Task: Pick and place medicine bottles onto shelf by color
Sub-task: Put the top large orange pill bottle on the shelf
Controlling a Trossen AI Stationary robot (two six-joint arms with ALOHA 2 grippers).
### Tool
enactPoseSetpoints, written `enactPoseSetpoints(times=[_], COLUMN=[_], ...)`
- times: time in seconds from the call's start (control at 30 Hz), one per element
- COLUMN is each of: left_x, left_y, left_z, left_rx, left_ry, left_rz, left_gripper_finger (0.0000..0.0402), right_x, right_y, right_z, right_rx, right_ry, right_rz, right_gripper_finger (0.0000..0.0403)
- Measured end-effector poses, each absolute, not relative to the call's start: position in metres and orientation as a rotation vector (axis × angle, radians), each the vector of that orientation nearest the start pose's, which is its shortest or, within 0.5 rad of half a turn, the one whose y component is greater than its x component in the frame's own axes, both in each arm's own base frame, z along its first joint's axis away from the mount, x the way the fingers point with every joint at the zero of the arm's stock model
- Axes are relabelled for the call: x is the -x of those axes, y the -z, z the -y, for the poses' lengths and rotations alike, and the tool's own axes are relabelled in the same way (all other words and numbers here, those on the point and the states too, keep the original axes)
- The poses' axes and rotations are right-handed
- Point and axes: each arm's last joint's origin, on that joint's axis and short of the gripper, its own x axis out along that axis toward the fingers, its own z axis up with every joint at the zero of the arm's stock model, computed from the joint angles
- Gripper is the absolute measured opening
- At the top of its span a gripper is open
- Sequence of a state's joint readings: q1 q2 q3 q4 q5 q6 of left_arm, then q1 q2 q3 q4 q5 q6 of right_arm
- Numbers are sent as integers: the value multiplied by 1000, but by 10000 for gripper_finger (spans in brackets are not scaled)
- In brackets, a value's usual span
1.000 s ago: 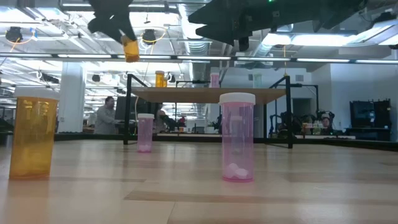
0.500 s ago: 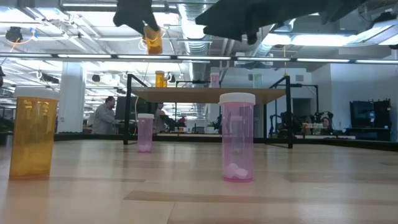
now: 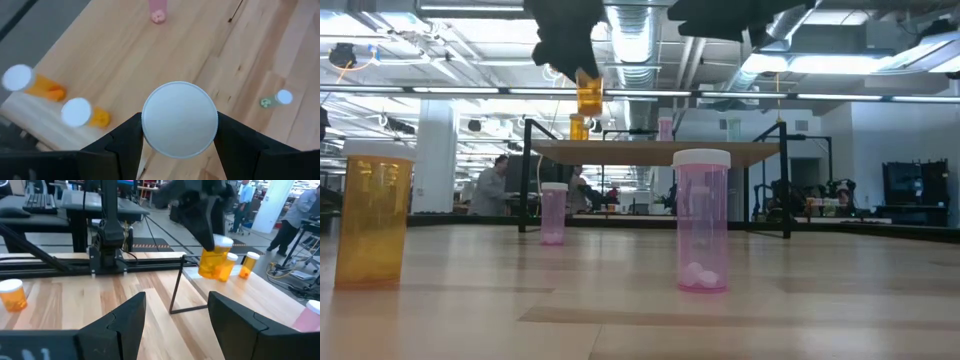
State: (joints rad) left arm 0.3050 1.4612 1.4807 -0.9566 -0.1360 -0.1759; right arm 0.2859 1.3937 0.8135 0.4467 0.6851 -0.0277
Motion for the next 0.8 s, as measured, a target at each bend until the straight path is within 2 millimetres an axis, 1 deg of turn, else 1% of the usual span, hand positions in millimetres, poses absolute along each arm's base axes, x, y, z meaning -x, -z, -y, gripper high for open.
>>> enactPoseSetpoints(times=[0.2, 0.3, 0.53, 0.63, 0.8], left_x=[-288, -288, -282, -281, -281], left_y=[-347, -348, -348, -348, -348], left_z=[-95, -99, -113, -116, -116], left_rx=[217, 213, 214, 215, 208], left_ry=[-481, -488, -526, -532, -527], left_rz=[-896, -879, -884, -885, -888], left_gripper_finger=[199, 199, 199, 199, 199], right_x=[-292, -289, -271, -265, -262], right_y=[-268, -271, -262, -261, -264], right_z=[-67, -67, -61, -59, -59], right_rx=[90, 77, 24, 13, 4], right_ry=[395, 395, 396, 396, 394], right_rz=[-125, -118, -49, -29, -11], right_gripper_finger=[235, 235, 235, 235, 235])
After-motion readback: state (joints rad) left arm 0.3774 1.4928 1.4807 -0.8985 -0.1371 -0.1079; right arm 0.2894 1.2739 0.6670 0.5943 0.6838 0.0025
